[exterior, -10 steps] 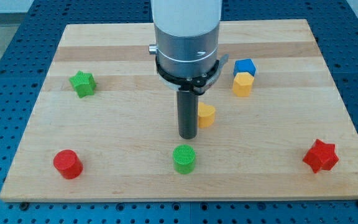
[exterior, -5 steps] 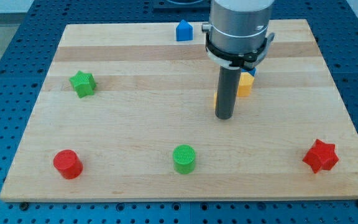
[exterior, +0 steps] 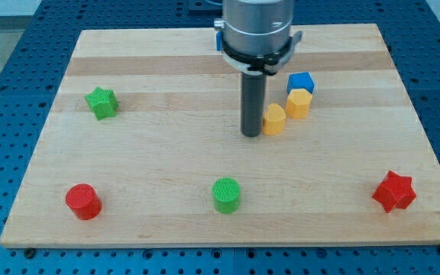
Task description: Slide the yellow heart closer to yellow hexagon
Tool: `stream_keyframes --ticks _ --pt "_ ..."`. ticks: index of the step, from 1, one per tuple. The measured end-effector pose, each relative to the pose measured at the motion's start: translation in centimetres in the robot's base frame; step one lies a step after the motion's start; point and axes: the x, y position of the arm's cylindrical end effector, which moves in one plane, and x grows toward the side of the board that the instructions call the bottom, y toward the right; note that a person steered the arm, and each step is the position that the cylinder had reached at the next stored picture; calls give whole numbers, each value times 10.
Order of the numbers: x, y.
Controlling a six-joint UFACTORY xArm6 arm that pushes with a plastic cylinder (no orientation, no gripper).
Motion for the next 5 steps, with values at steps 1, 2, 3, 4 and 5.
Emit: stream_keyframes --ticks 1,2,3,4,5 --pt "0 23" --pt "0 33" --pt "1 39" --pt "1 49" --pt "1 53"
